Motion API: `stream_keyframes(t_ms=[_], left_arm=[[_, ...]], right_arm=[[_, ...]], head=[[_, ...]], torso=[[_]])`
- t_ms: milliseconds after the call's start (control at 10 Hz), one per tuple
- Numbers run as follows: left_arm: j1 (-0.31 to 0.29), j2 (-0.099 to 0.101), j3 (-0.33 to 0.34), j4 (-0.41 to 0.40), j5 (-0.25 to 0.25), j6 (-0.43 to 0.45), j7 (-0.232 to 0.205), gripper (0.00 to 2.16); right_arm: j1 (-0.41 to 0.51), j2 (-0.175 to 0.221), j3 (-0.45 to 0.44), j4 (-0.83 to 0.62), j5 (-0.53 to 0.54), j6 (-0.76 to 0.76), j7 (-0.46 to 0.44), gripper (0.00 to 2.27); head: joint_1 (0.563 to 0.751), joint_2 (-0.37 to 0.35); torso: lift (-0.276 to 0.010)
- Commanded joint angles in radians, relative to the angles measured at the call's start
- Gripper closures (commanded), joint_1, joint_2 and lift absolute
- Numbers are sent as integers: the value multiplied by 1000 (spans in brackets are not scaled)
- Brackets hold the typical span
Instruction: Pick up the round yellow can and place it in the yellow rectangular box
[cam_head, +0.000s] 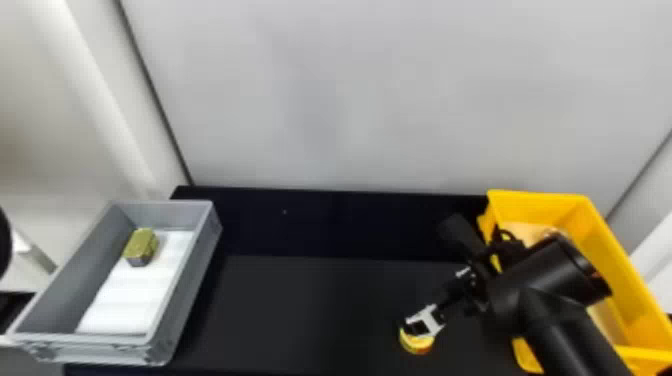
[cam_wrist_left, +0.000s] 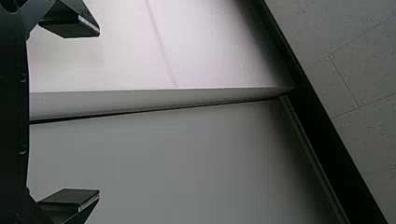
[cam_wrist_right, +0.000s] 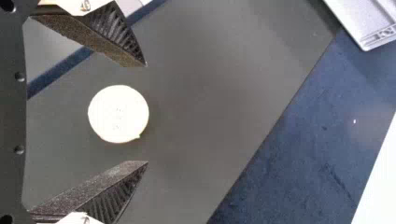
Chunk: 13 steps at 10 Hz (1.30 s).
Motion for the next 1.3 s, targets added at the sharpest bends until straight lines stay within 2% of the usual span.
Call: stream_keyframes(t_ms=[0, 400, 1200], left_arm=[[-4, -2, -4, 5, 0, -6, 0, 70], [-17, -3, -18, 11, 0, -9, 0, 70], [-17, -5, -16, 11, 0, -12, 0, 70]], right_arm=[[-51, -6, 26, 109, -21, -53, -13, 1], [-60, 0, 49, 186, -41, -97, -36, 1], [-60, -1, 77, 221, -52, -119, -45, 1]], head=[[694, 54], [694, 54], [694, 54]], torso=[[-3], [-3], [-3]])
